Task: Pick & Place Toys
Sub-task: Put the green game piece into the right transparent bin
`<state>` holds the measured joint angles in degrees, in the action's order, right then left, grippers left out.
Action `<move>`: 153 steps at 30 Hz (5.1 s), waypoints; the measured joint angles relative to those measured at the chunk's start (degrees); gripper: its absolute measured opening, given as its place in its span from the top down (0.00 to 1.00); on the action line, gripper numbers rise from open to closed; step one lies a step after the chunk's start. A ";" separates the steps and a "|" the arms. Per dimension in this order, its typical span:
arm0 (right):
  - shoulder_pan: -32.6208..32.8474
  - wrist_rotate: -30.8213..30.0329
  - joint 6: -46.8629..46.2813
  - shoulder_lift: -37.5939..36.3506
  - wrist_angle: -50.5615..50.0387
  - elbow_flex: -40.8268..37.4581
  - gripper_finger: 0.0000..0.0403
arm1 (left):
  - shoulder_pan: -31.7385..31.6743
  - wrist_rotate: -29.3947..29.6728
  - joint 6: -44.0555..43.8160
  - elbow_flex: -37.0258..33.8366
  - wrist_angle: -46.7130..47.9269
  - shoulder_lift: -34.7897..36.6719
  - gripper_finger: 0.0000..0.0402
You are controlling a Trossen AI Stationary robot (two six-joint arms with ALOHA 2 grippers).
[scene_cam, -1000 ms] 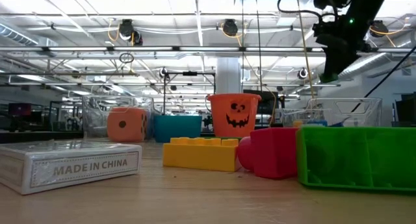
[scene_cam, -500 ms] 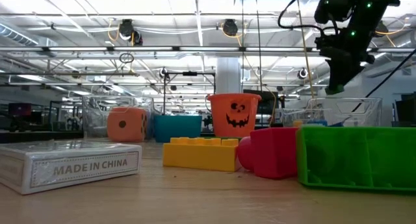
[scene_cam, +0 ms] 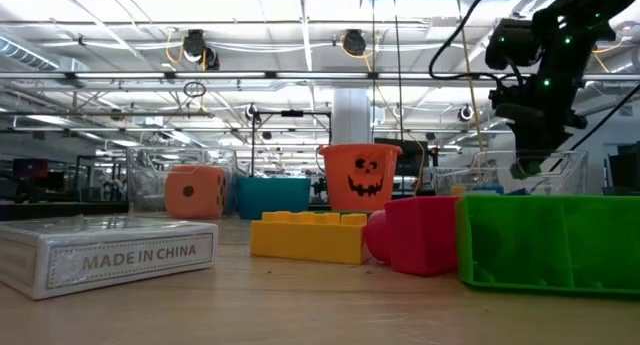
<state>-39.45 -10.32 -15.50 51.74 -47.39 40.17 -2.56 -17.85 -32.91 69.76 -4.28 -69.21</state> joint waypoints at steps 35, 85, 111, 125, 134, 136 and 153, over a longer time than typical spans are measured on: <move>-10.86 1.63 1.25 8.53 3.07 -0.81 0.57 | -0.03 0.44 -0.59 0.00 0.25 0.04 0.48; 35.23 13.20 -13.38 2.65 68.20 -0.77 0.51 | 9.76 6.93 10.08 0.00 18.98 9.92 0.48; 62.64 0.17 14.91 44.07 54.72 21.87 0.51 | 18.17 10.56 8.72 0.00 19.67 9.99 0.48; 57.56 10.84 7.07 46.08 45.84 22.36 0.51 | 18.13 13.48 9.21 0.00 20.03 9.97 0.48; 56.21 13.16 6.73 50.65 46.27 22.26 0.51 | 18.06 13.94 9.51 0.00 20.03 9.97 0.48; 55.94 13.61 6.03 51.71 46.45 23.07 0.51 | 18.01 14.20 9.51 0.00 20.03 9.97 0.48; 56.01 12.73 9.30 59.12 46.37 28.56 0.30 | 18.02 16.46 8.75 0.00 20.90 9.97 0.48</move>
<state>16.56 2.40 -6.20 110.87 -1.02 68.73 15.46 -1.39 -24.15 69.76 16.61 -59.24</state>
